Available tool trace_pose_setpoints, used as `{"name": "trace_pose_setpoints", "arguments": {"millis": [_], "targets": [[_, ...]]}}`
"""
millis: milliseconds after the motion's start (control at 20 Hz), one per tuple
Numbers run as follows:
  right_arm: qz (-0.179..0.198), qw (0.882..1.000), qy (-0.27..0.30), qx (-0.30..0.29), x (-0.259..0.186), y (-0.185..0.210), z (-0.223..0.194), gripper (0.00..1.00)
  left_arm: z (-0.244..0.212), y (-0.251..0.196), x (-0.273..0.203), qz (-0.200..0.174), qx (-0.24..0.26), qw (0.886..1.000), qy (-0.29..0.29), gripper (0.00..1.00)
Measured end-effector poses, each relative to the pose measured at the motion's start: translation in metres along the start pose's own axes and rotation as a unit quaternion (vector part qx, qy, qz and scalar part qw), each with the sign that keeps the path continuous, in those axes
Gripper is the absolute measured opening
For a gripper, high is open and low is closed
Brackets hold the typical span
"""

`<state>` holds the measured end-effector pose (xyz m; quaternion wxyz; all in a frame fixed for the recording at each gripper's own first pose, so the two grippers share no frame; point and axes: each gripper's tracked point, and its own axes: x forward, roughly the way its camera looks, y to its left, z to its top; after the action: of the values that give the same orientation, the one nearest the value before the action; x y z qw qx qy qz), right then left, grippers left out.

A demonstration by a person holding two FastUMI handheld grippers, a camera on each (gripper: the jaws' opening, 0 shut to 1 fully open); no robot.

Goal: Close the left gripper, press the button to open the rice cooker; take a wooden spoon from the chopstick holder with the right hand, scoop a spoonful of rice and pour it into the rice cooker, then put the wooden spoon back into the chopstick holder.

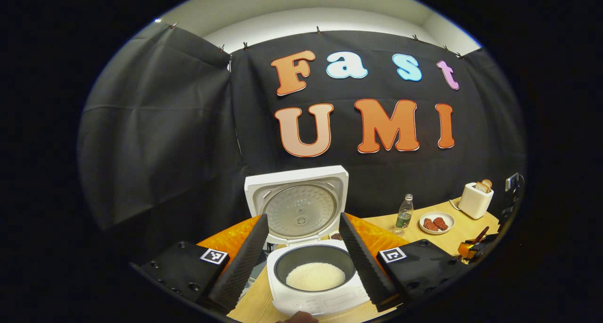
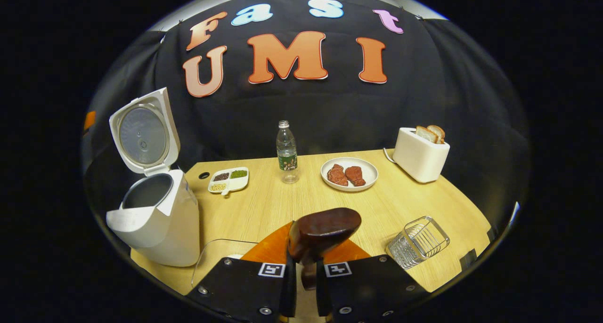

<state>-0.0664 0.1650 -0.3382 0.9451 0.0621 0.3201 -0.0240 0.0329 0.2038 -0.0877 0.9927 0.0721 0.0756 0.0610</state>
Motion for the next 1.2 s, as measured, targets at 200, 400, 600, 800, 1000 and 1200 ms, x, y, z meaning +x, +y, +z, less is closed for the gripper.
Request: {"name": "trace_pose_setpoints", "arguments": {"millis": [200,400,600,800,1000,1200], "targets": [[-0.033,0.999,-0.007,0.014,0.015,-0.003,-0.011,0.17,0.002,0.007,0.004,-0.001,0.018,1.0,-0.004,1.0],[-0.031,0.999,-0.015,0.0,0.021,0.007,-0.009,0.16,0.0,0.013,0.005,-0.004,0.026,1.0,0.0,0.99],[-0.015,1.0,0.011,0.001,0.029,0.02,-0.016,0.16,0.005,0.019,0.007,-0.002,0.027,1.0,-0.006,1.0],[0.004,0.999,0.049,0.013,0.037,0.031,-0.027,0.16,0.007,0.023,0.006,0.001,0.025,1.0,-0.009,1.0],[0.041,0.995,0.084,0.046,0.037,0.056,-0.038,0.16,0.003,0.03,0.004,0.01,0.019,1.0,-0.005,1.0],[0.075,0.989,0.101,0.074,0.032,0.077,-0.039,0.17,0.002,0.041,0.0,0.021,0.016,1.0,-0.003,1.0]]}}
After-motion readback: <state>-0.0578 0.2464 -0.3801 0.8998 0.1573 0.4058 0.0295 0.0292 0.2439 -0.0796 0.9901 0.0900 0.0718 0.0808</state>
